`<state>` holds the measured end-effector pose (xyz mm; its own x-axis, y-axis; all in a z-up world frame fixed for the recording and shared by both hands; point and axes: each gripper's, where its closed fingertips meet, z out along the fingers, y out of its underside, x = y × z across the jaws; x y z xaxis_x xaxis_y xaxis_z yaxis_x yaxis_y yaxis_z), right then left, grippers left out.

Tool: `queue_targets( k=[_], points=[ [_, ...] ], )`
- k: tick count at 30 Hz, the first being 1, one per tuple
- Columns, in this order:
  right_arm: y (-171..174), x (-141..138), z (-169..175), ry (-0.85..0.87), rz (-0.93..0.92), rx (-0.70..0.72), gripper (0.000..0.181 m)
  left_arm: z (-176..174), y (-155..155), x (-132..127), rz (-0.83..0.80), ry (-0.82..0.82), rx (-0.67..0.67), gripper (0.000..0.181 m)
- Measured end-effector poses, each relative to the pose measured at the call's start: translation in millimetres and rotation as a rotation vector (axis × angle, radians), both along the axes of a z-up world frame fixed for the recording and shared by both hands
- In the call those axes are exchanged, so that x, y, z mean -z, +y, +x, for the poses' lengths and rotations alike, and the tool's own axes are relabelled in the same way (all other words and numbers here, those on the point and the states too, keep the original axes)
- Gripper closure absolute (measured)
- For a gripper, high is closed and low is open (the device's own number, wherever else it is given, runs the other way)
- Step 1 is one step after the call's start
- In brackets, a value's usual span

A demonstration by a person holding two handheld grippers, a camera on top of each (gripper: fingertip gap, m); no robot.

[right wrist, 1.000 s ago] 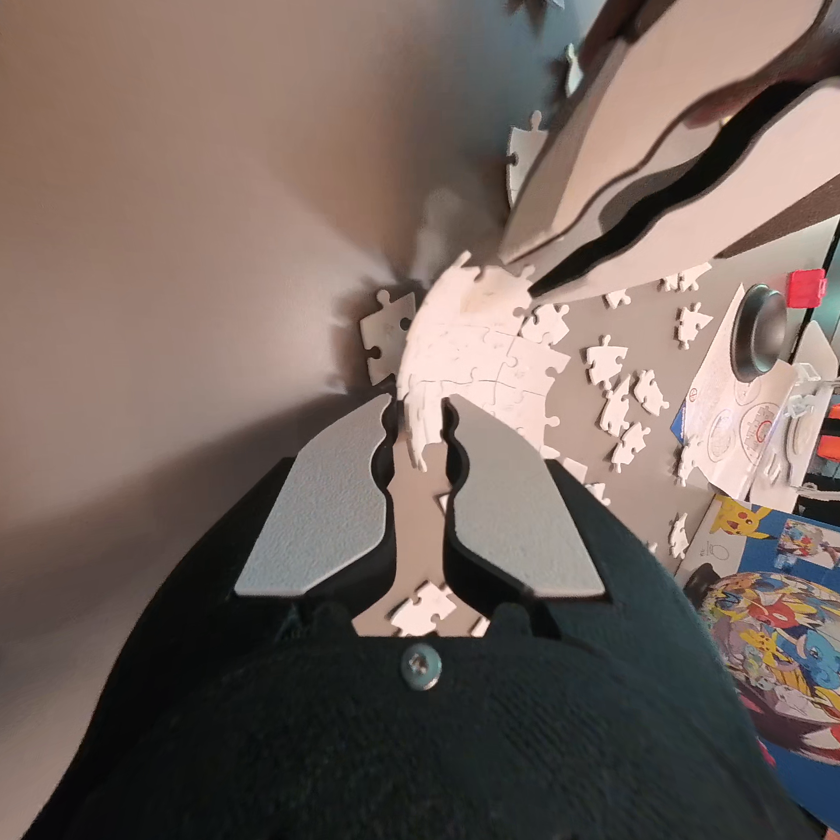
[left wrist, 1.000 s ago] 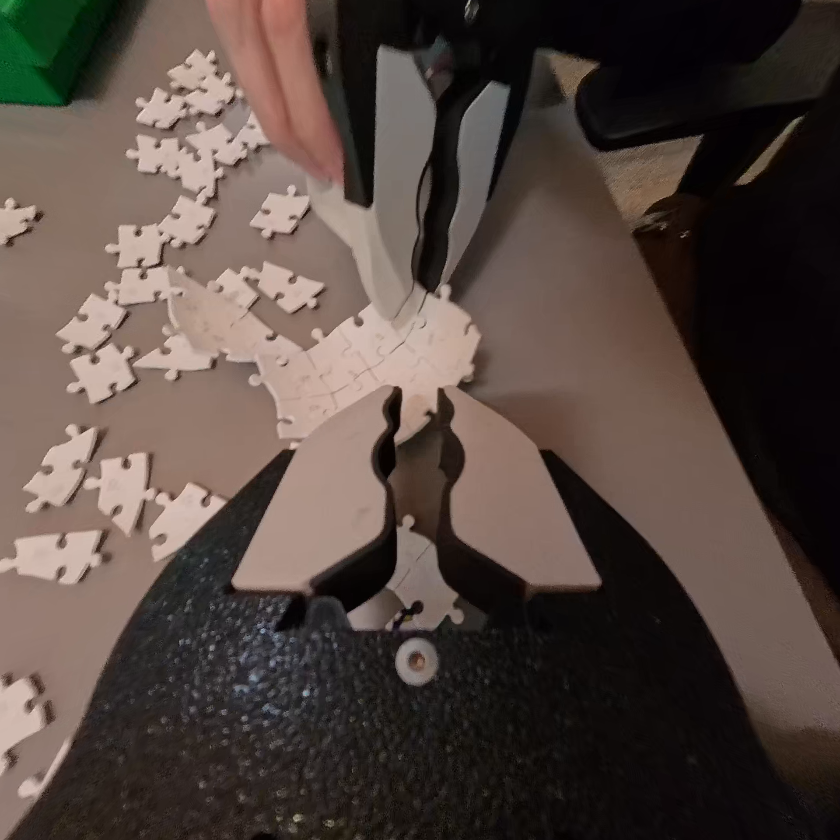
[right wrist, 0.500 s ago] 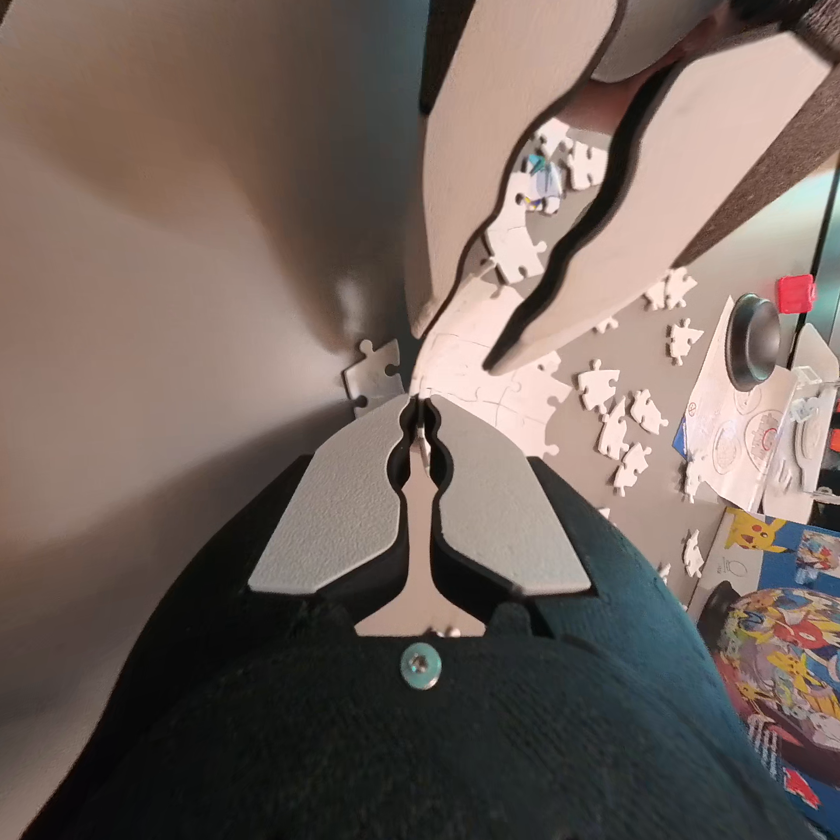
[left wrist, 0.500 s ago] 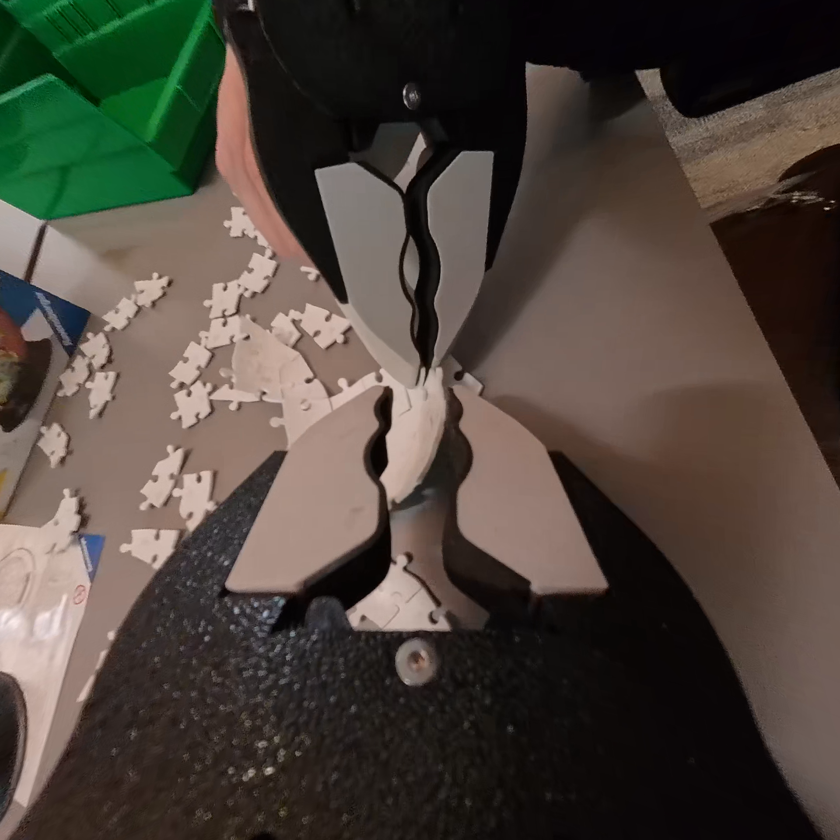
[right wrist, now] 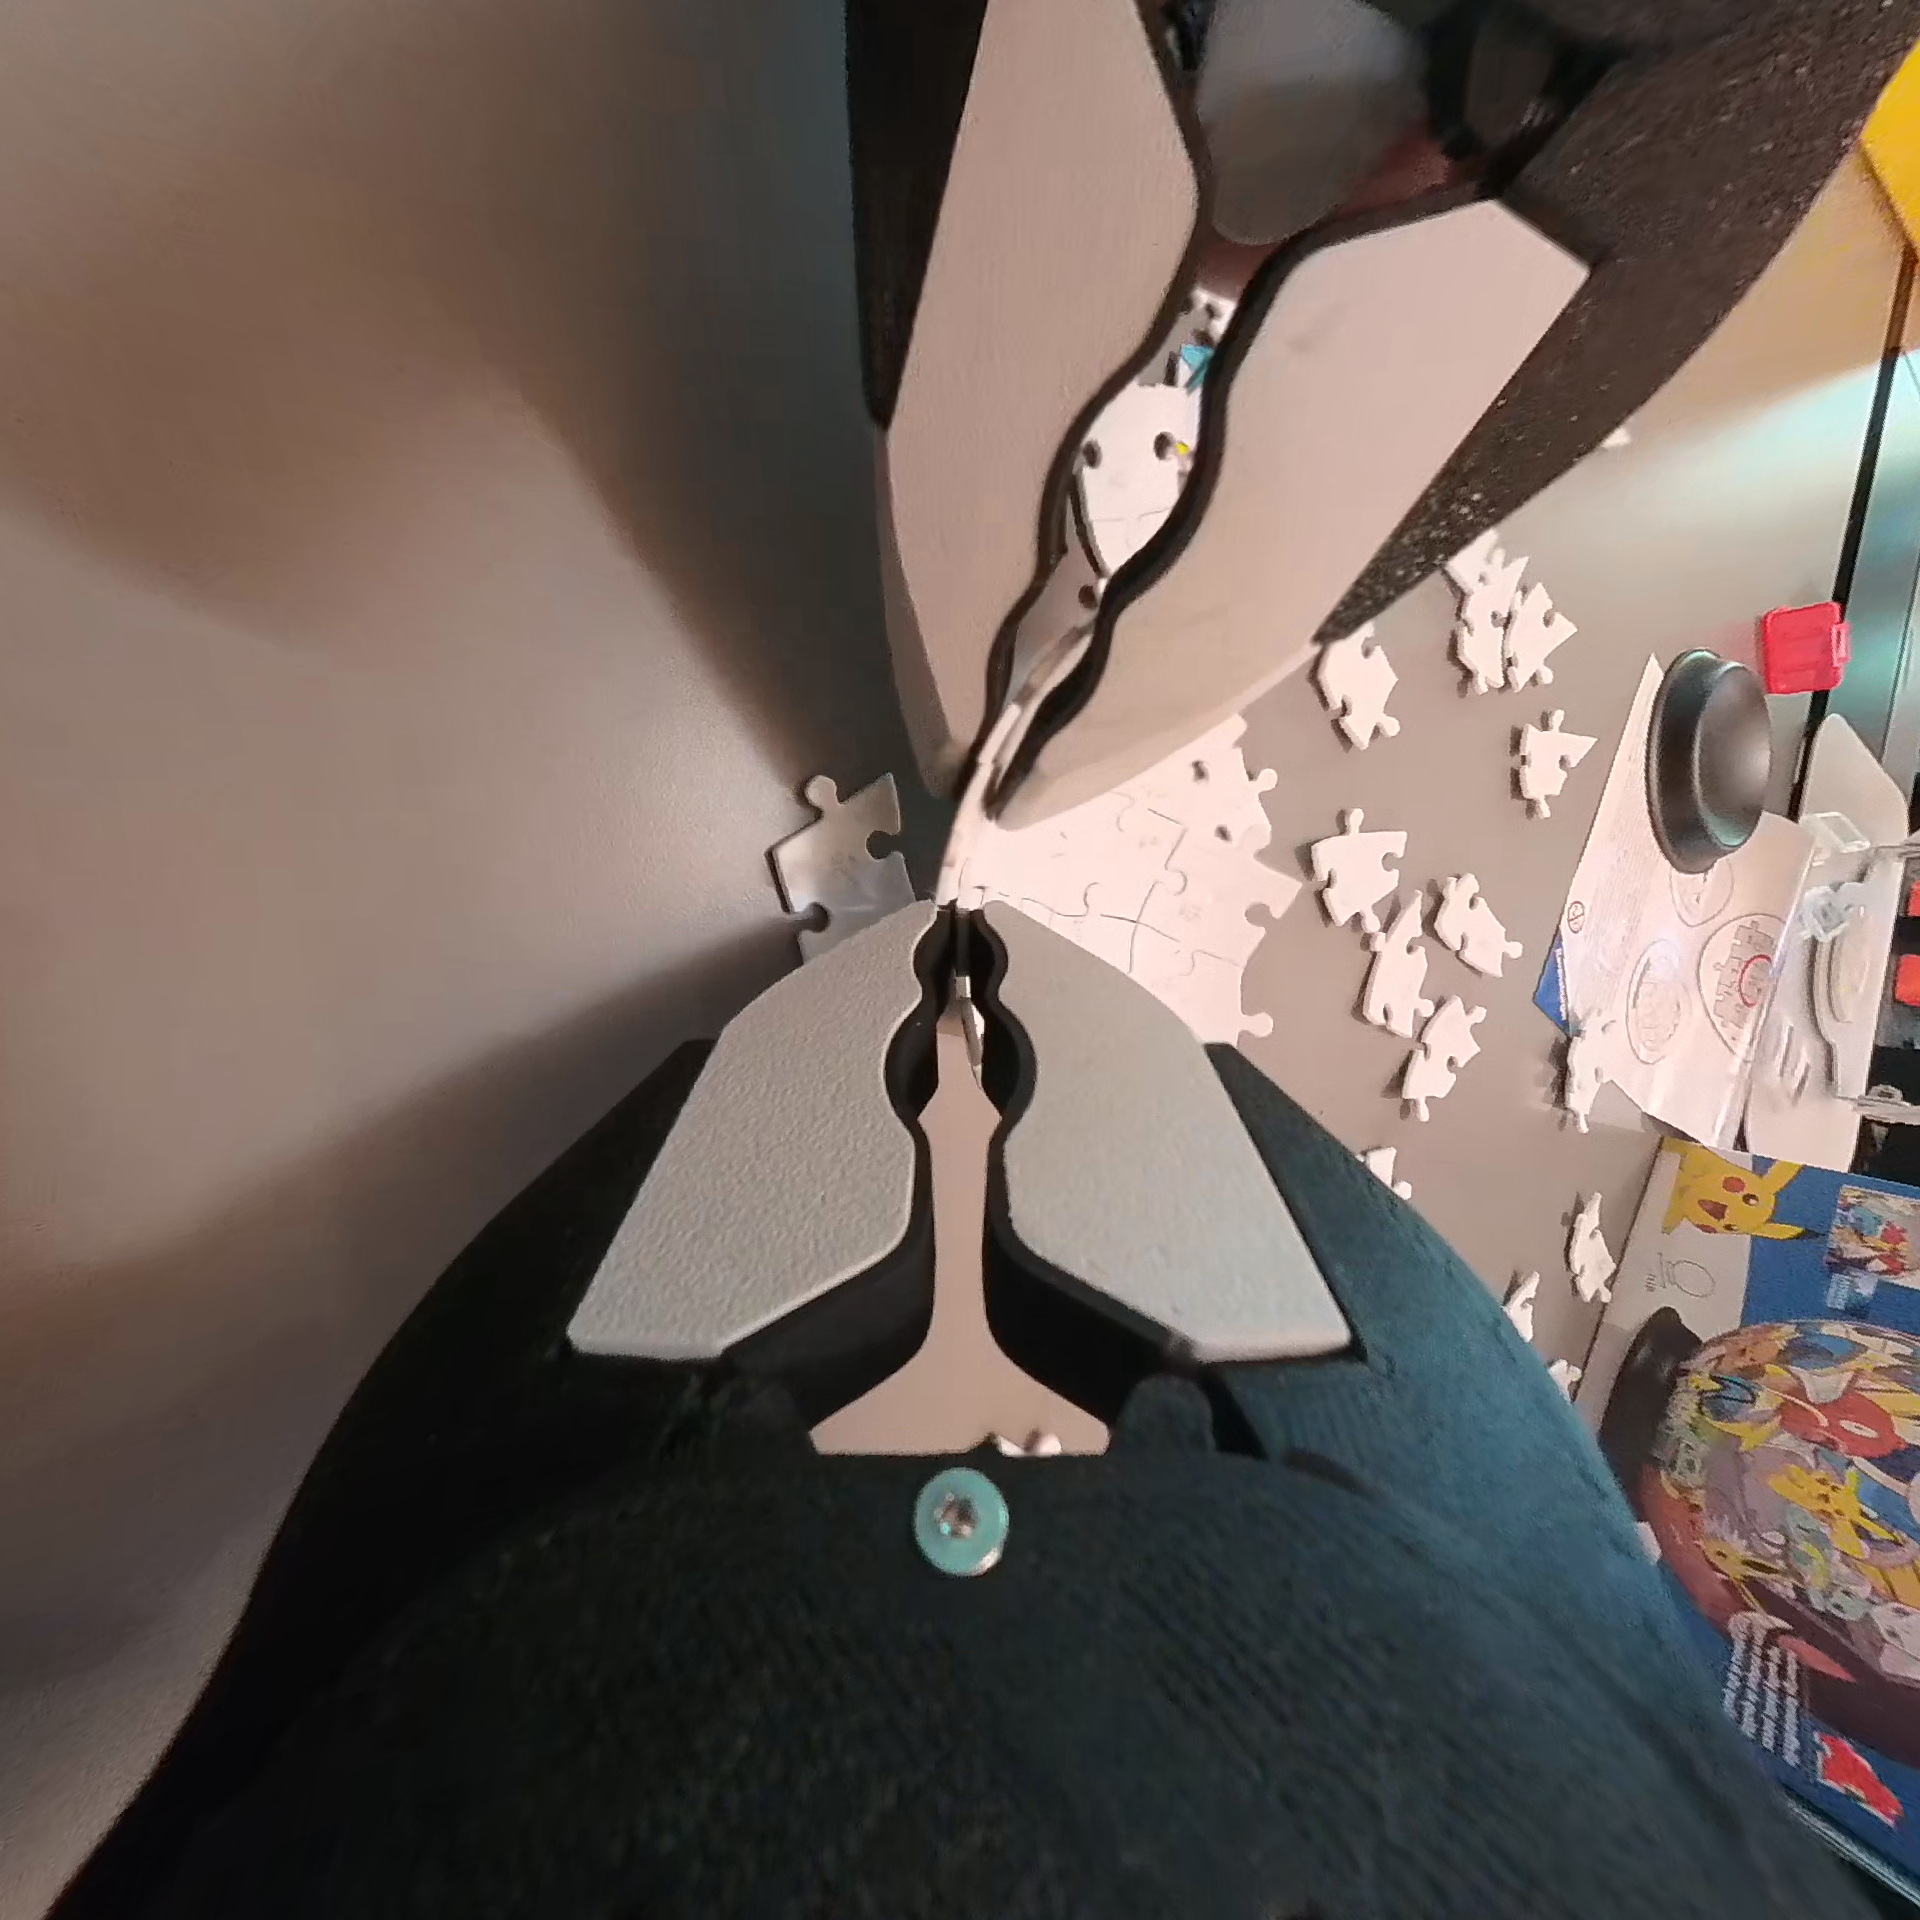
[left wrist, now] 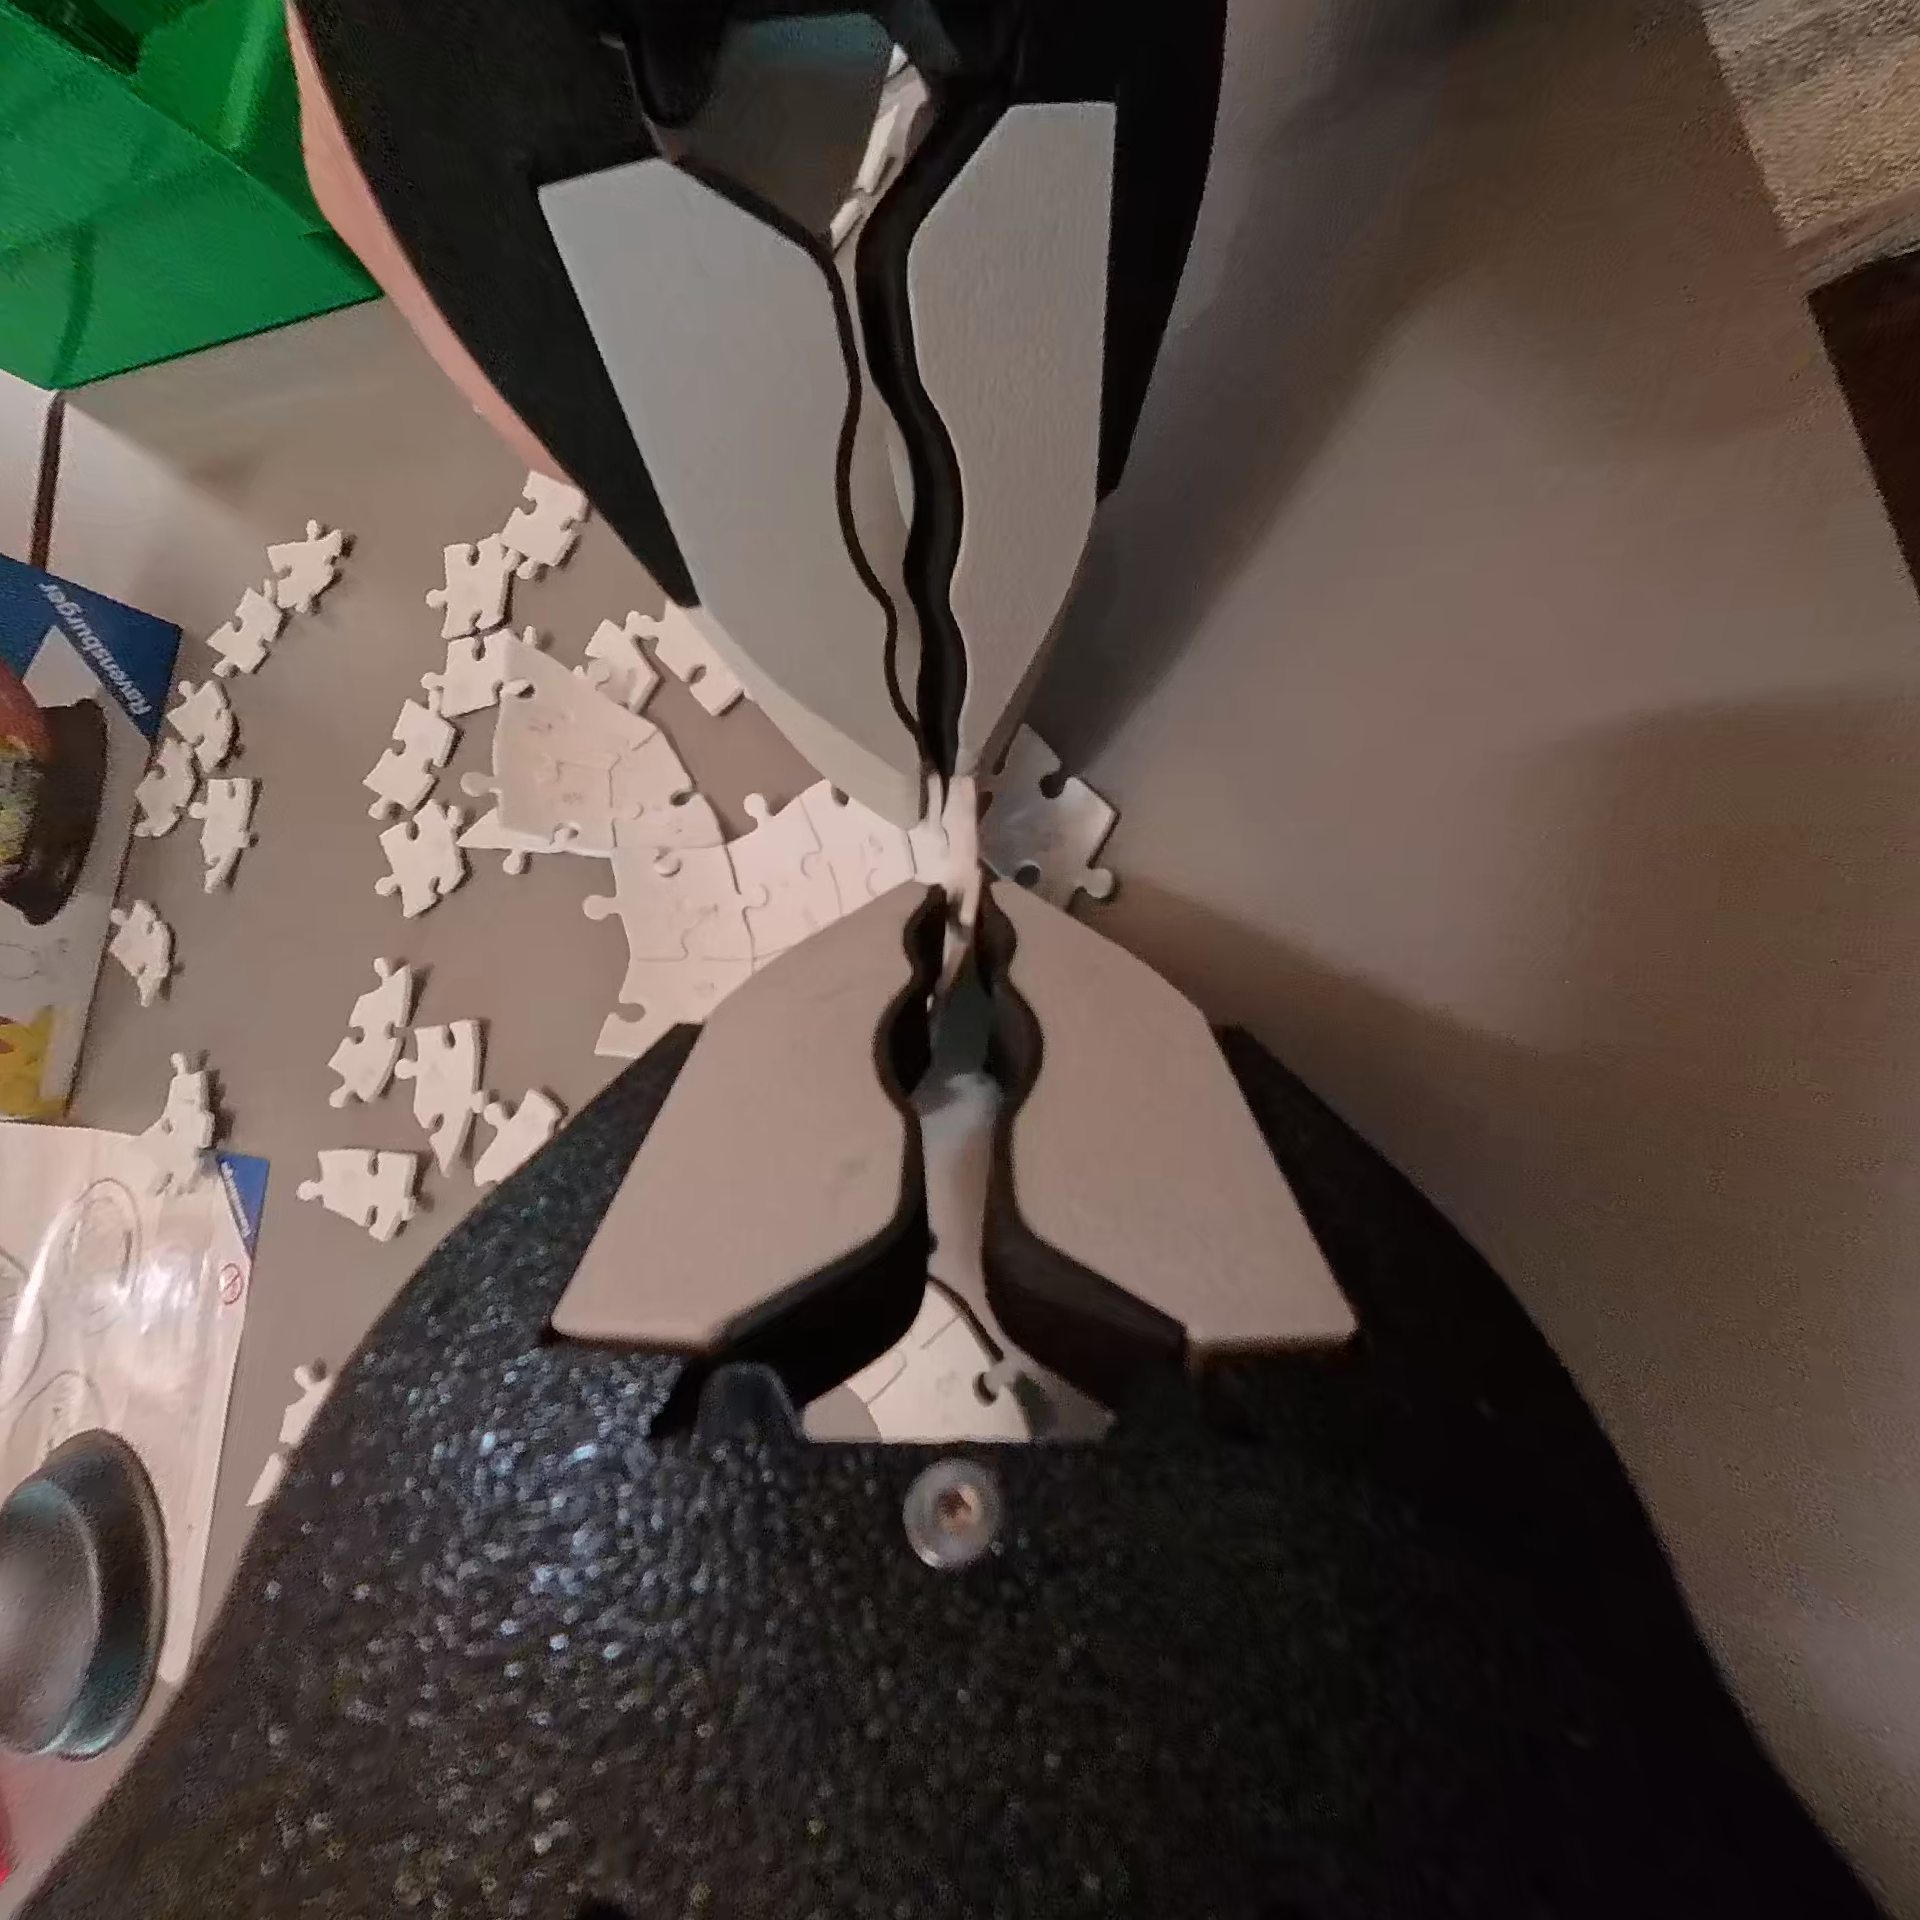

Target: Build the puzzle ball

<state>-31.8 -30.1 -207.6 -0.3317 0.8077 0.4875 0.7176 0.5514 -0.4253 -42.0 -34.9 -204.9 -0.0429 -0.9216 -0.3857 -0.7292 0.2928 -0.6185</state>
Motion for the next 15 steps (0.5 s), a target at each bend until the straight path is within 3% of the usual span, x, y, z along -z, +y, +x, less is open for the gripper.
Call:
queue_targets(
  k=[3,8,15],
  points=[
    [2,-1,1,0.011,0.014,0.005,0.175,2,1,-2,0.004,-0.024,-0.008,0.177],
    [11,5,5,0.007,0.055,0.044,0.150,1,5,-7,-0.009,-0.069,-0.025,0.178],
    [18,5,0,0.039,0.068,0.059,0.151,-2,4,-7,0.049,-0.063,0.026,0.178]
  ],
)
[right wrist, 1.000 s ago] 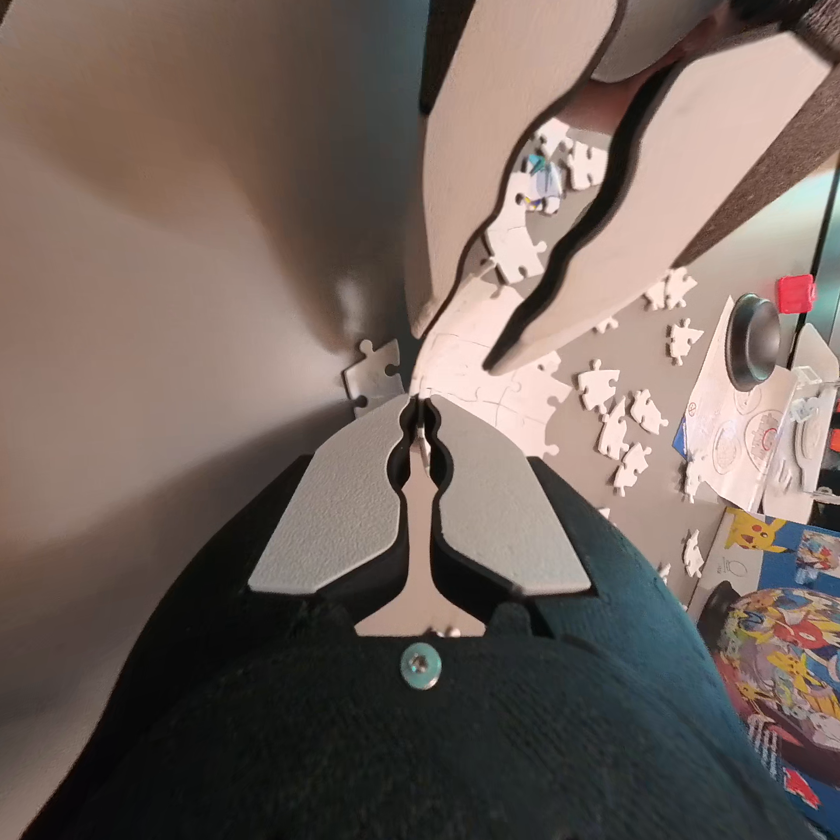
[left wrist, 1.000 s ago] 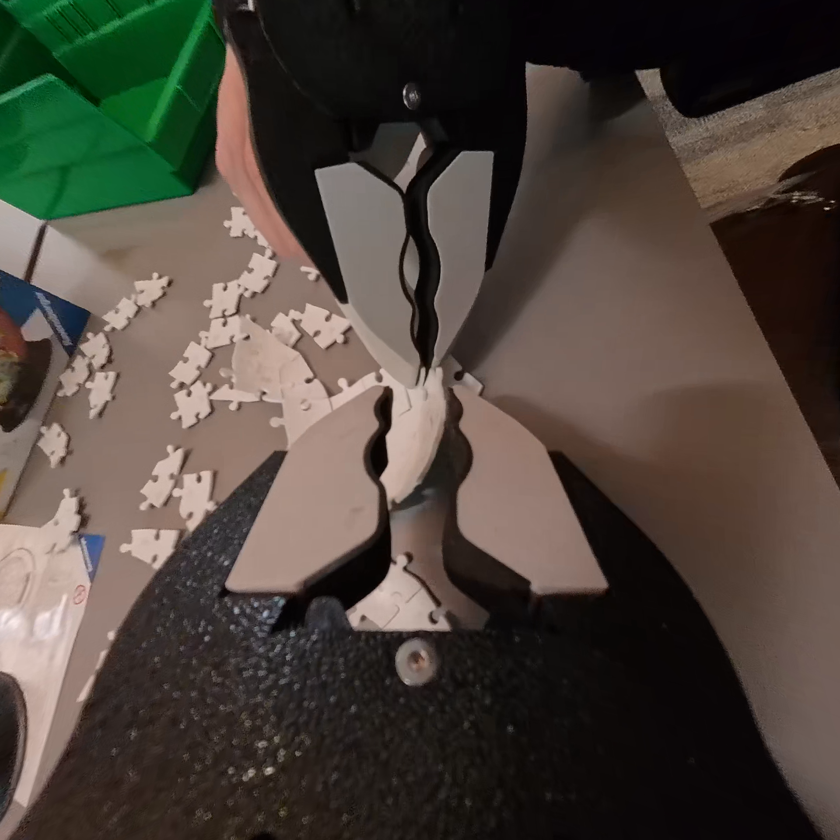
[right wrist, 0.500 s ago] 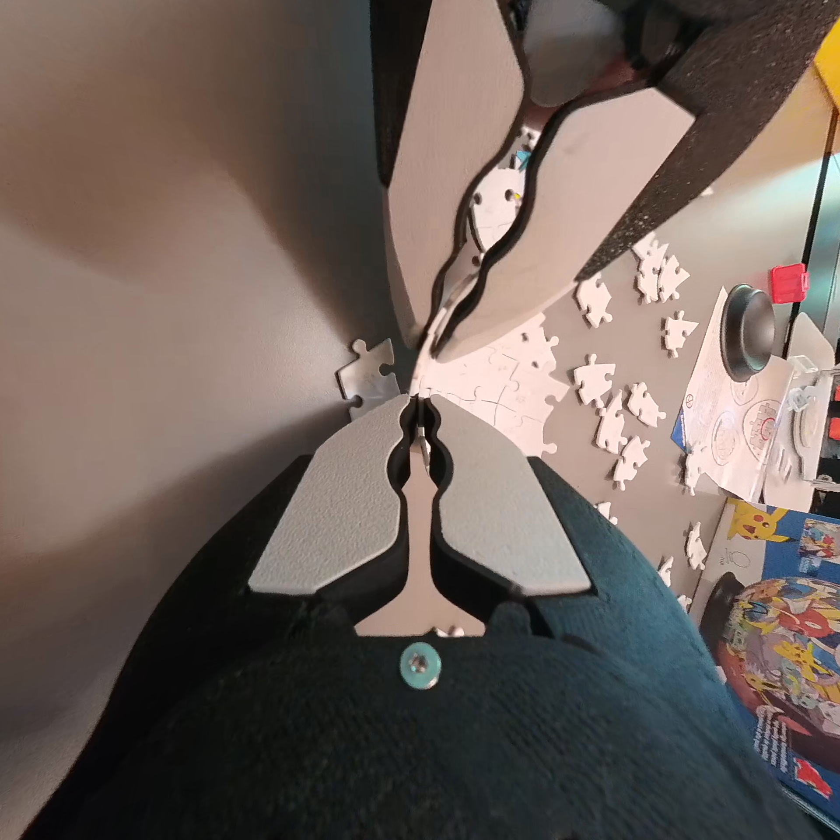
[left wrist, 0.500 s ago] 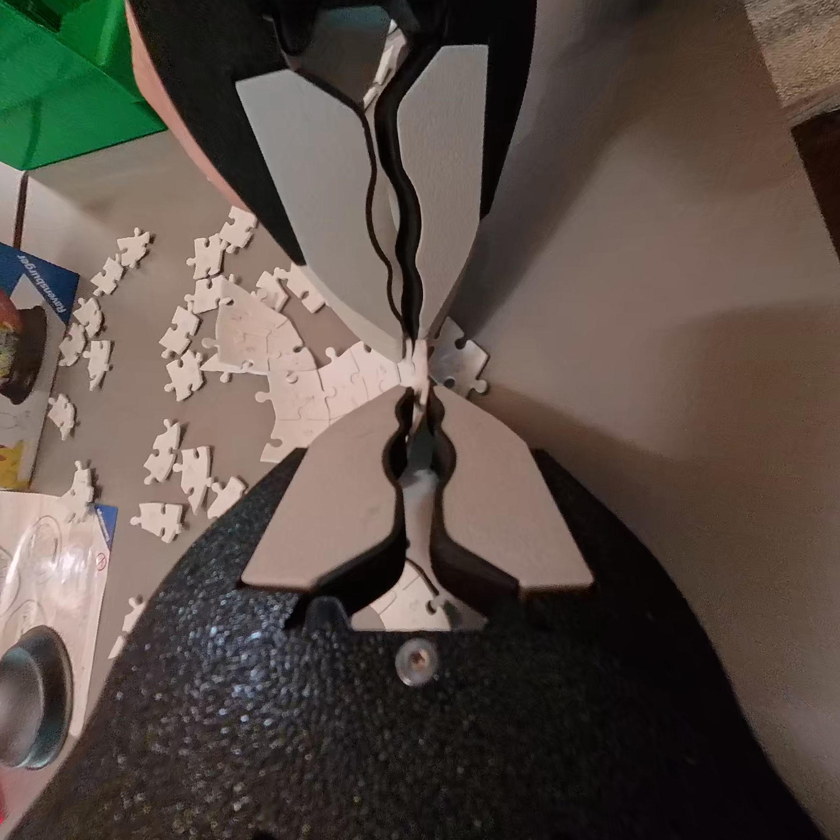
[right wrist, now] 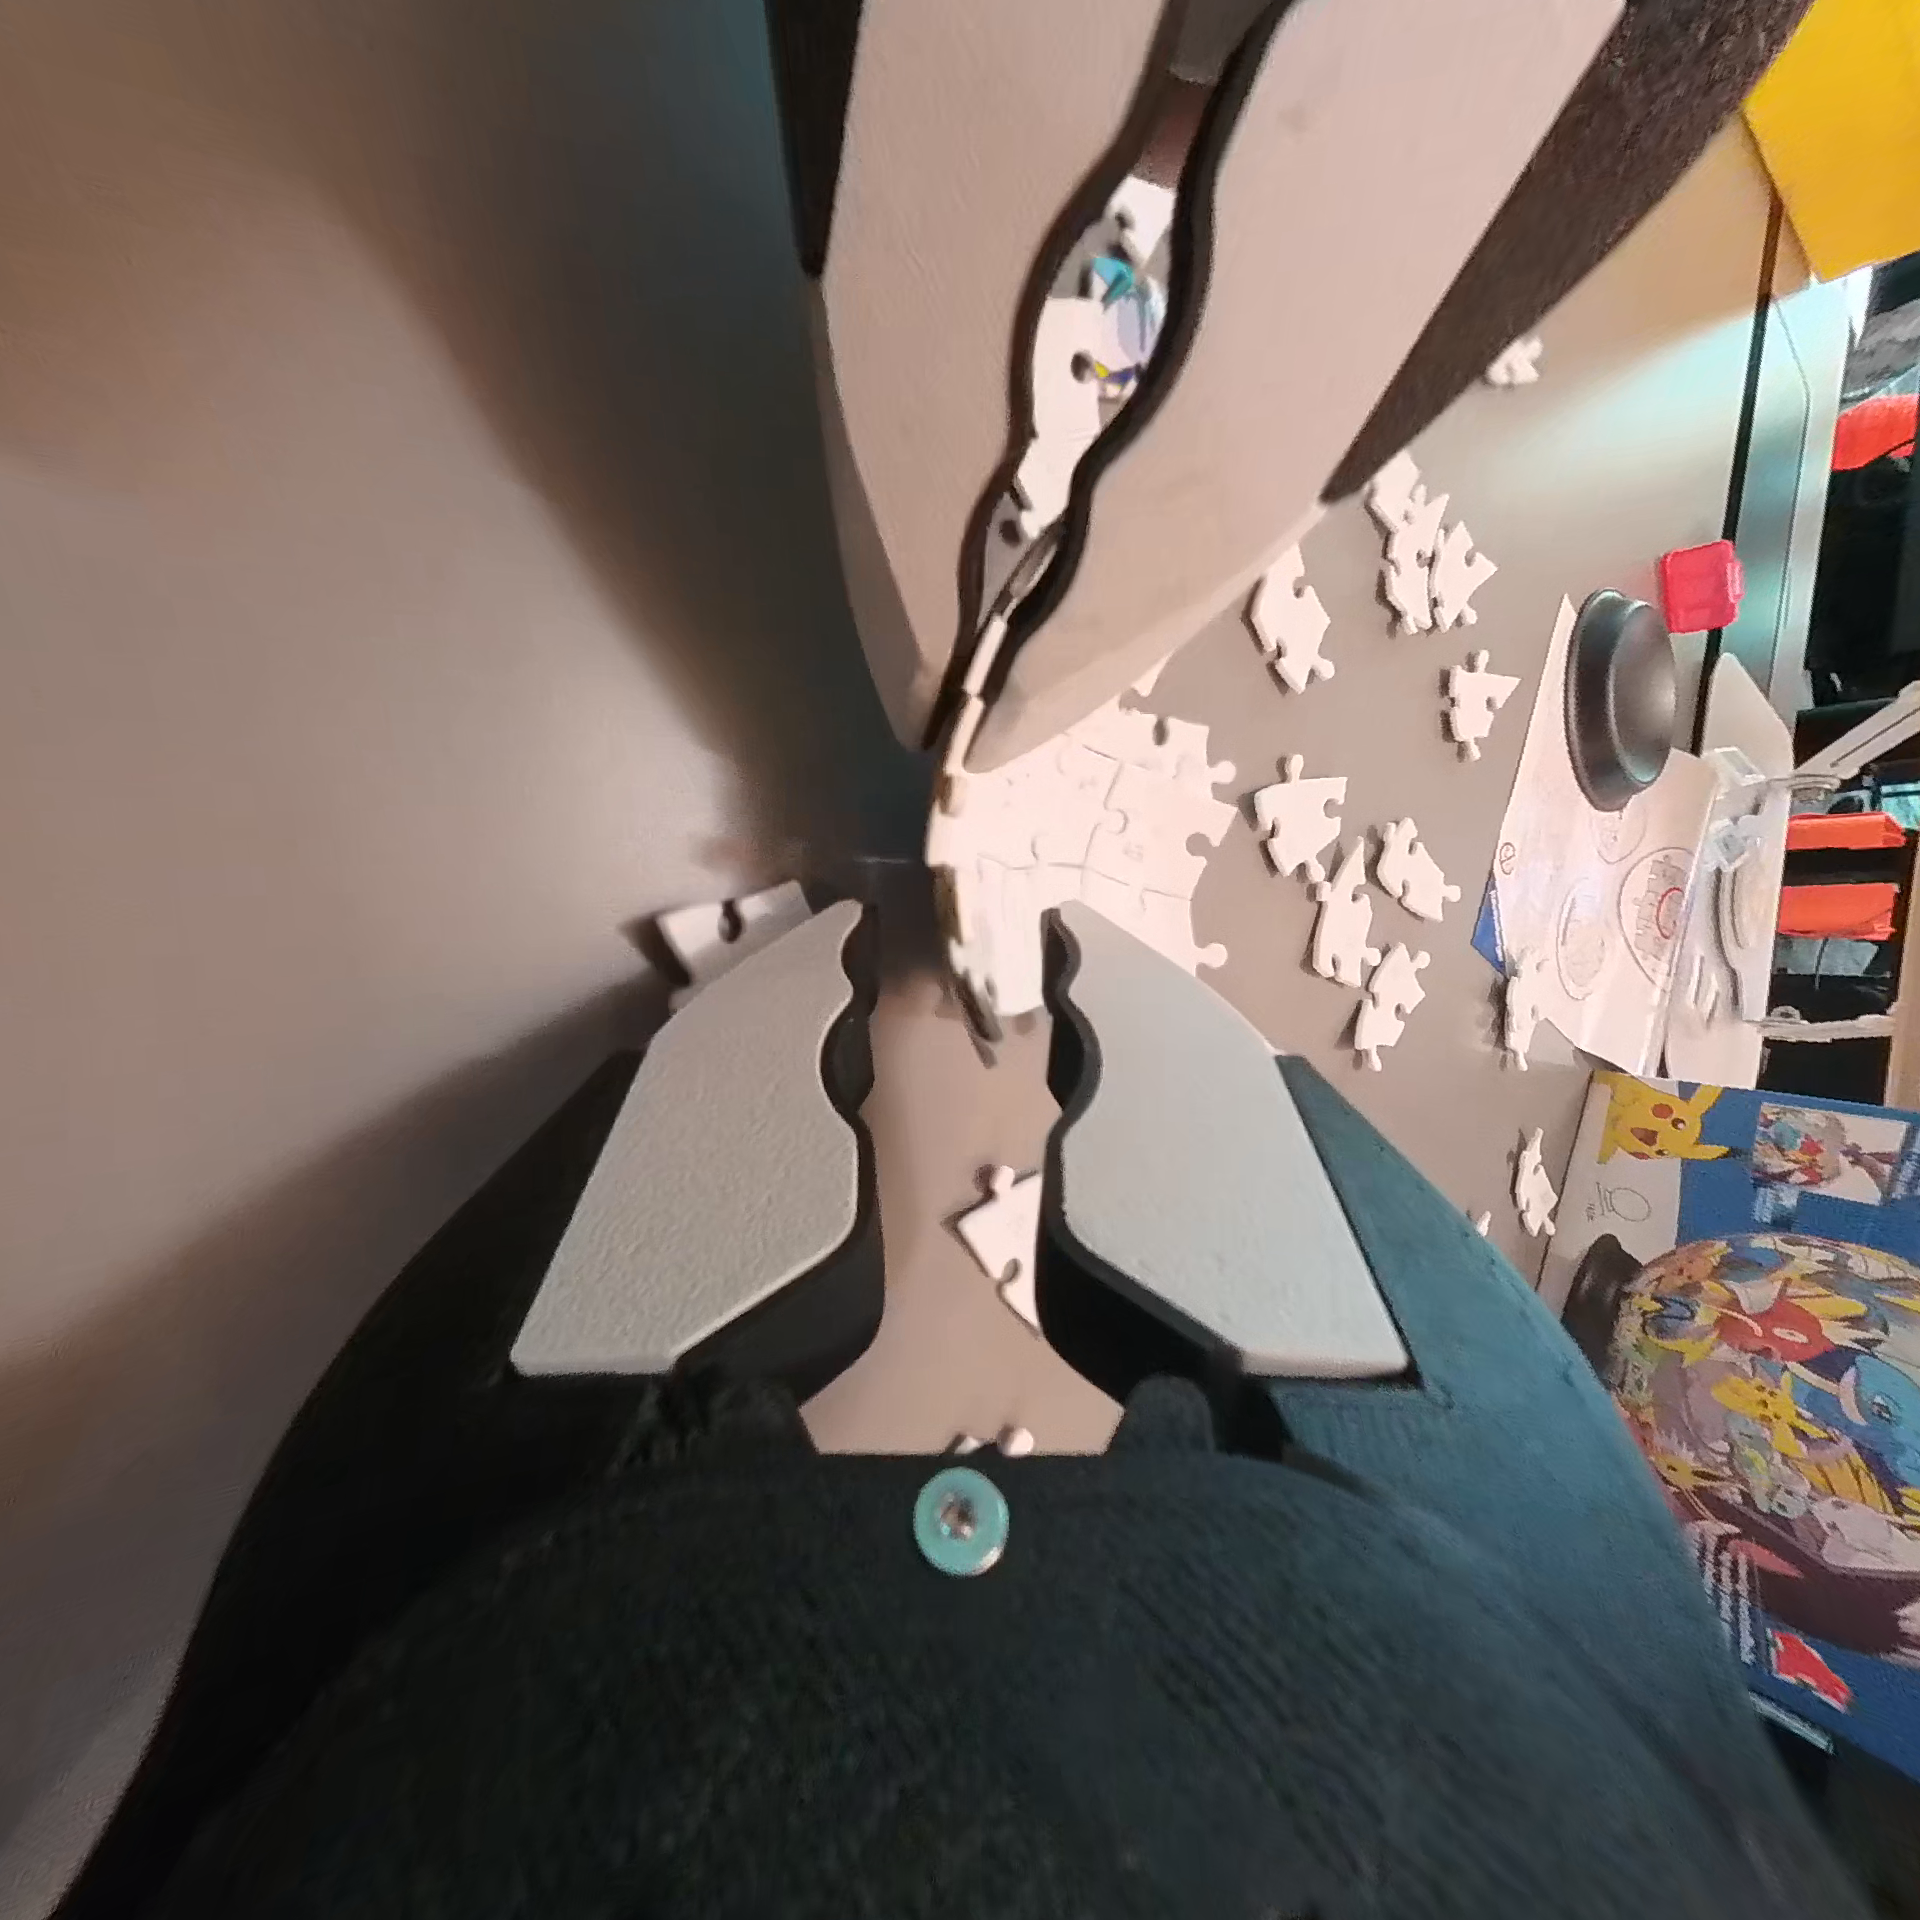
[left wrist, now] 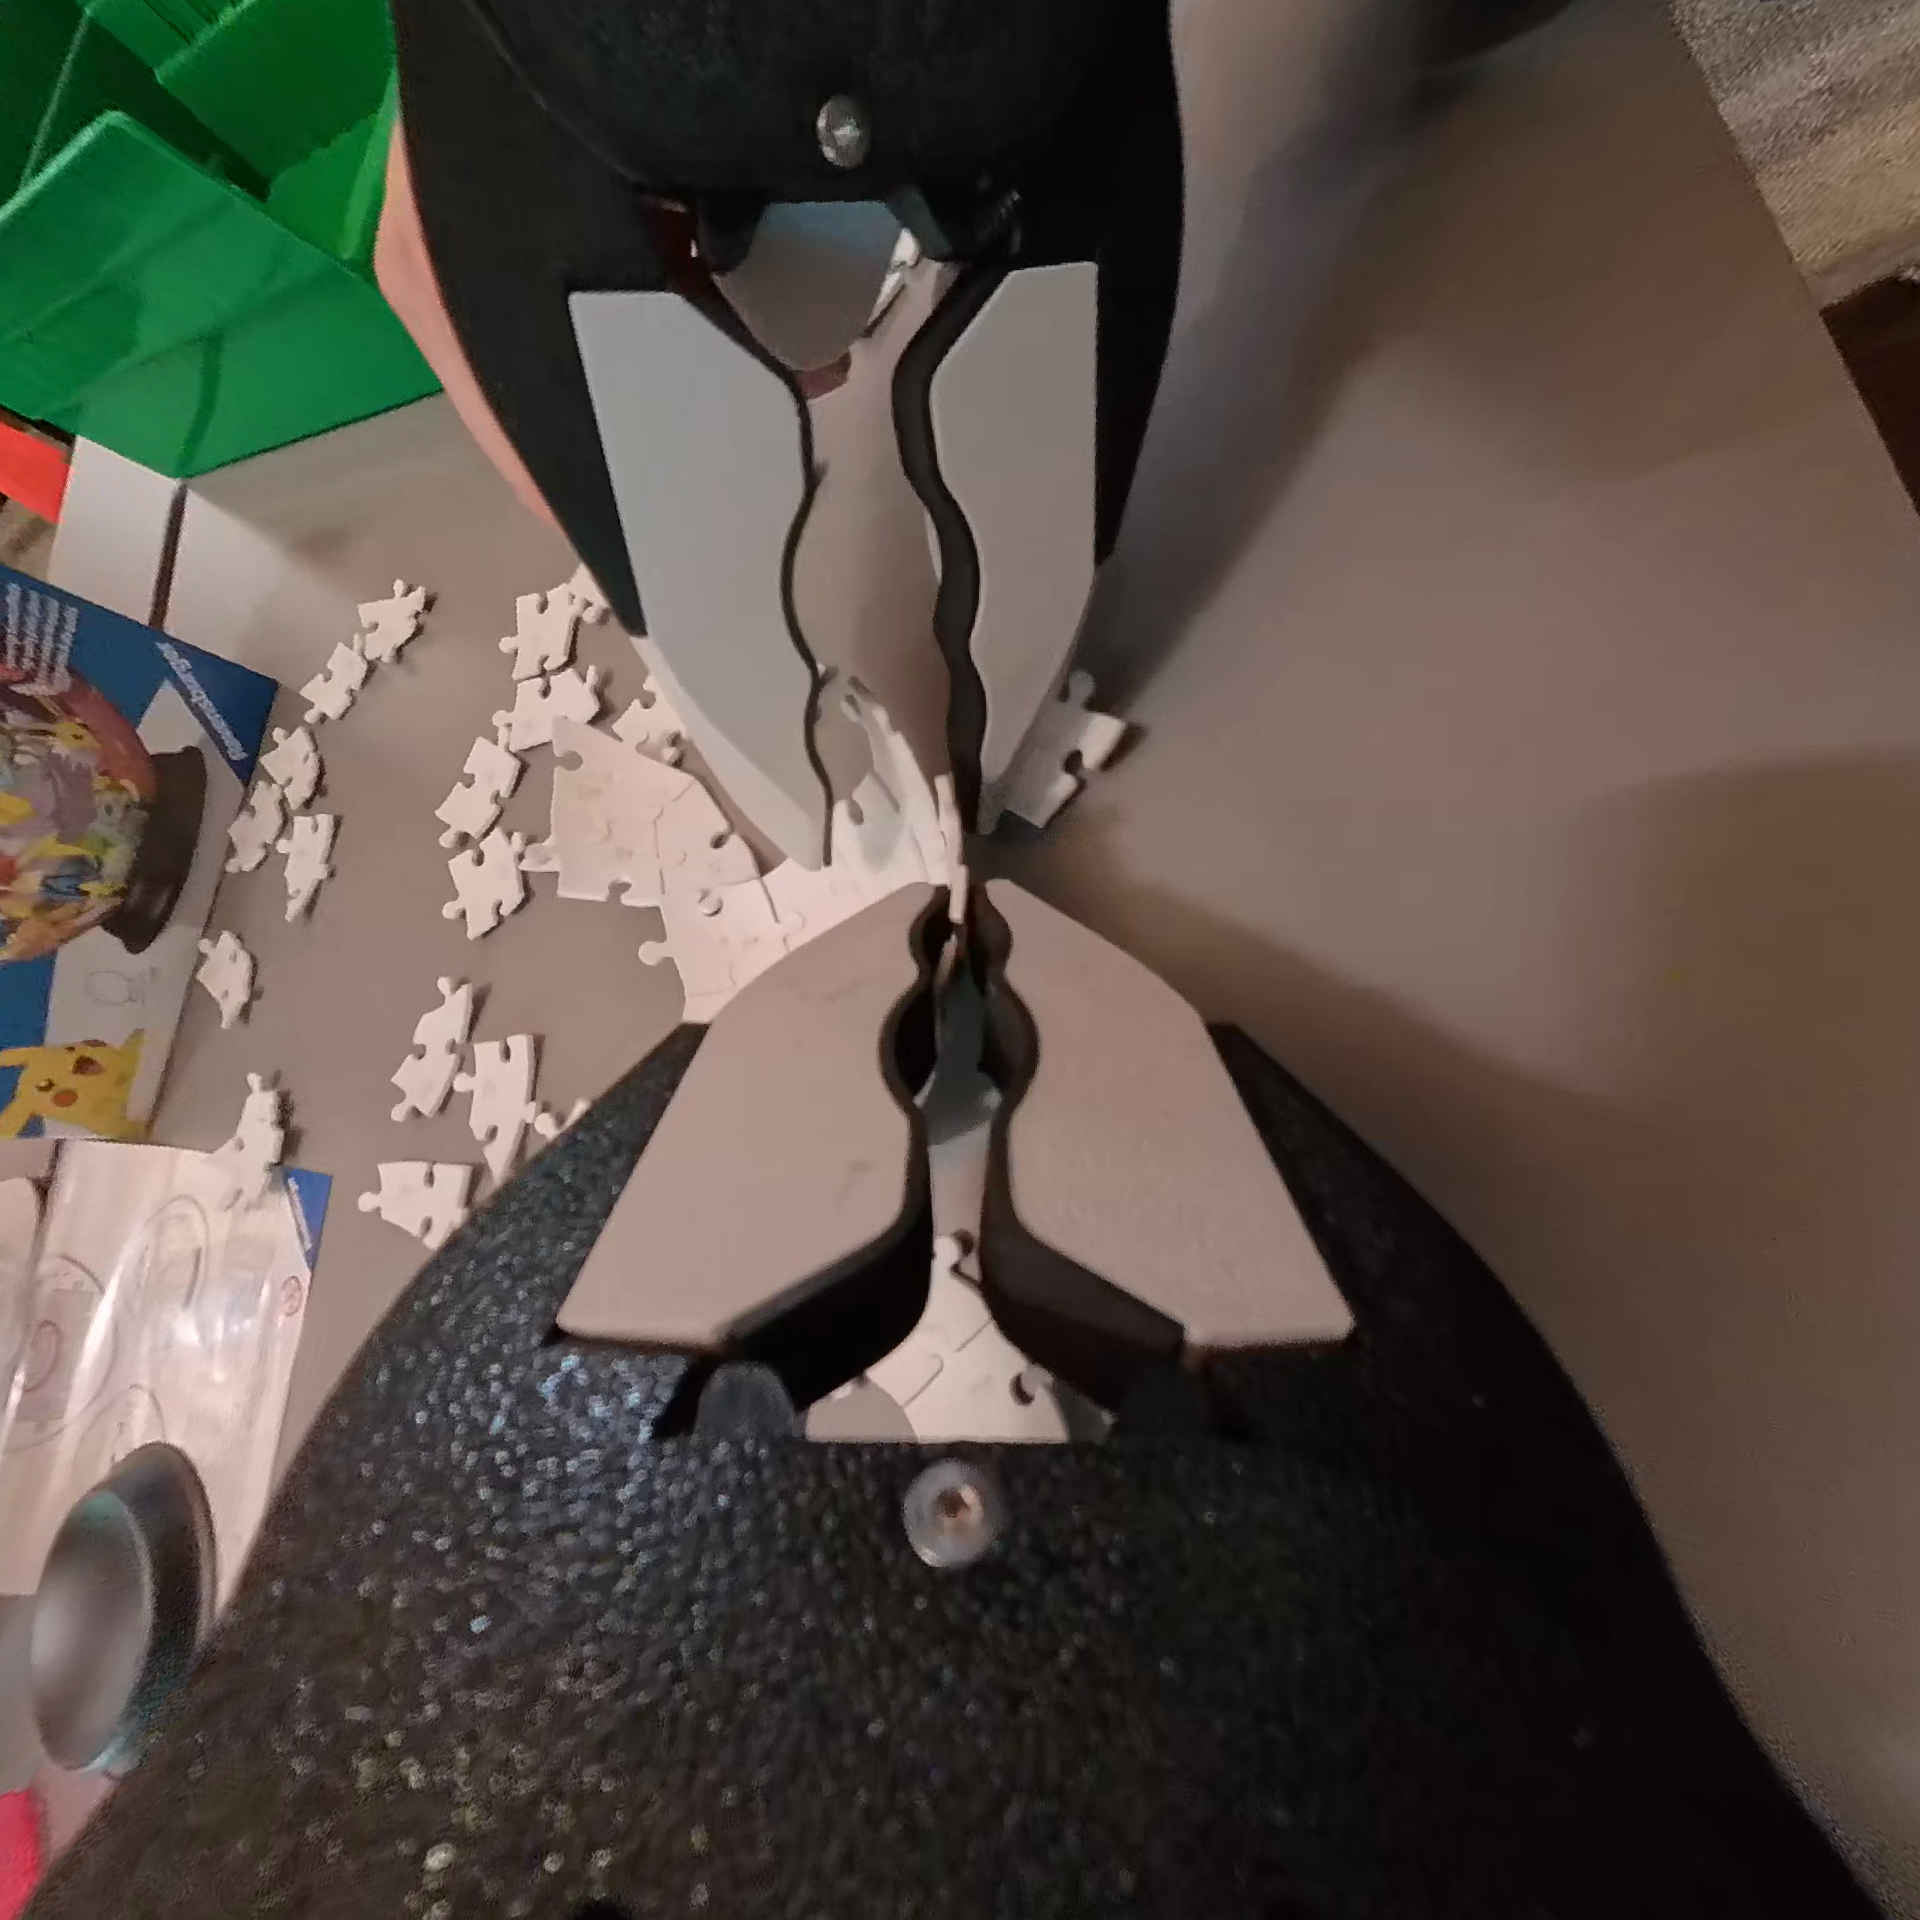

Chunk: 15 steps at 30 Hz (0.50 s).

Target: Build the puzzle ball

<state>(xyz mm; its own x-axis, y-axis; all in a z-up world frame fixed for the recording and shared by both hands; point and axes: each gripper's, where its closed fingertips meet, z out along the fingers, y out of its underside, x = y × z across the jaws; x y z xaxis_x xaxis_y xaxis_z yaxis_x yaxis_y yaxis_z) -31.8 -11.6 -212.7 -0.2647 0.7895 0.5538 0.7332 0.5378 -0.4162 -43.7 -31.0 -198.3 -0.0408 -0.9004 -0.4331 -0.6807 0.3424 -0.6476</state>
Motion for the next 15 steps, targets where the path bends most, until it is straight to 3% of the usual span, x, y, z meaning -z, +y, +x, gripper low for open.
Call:
queue_targets(
  k=[15],
  points=[
    [0.7,2.0,-7.9,-0.014,0.042,-0.036,0.177,-1.9,-3.1,-7.8,-0.038,-0.076,0.031,0.178]
  ],
)
